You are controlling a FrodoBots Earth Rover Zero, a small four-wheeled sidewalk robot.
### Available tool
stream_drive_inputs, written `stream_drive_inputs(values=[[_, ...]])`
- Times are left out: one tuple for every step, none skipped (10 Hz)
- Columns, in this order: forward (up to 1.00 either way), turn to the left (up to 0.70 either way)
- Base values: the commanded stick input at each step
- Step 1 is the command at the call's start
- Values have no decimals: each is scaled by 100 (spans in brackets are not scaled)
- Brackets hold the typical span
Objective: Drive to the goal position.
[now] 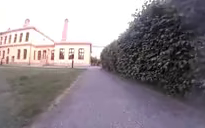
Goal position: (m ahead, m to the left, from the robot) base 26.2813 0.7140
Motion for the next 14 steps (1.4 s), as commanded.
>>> stream_drive_inputs(values=[[50, -1], [50, -1], [50, -1], [50, -1], [50, -1], [50, -1], [50, -1], [50, -1], [50, -1], [50, -1], [50, -1], [50, -1], [50, -1], [50, -1]])
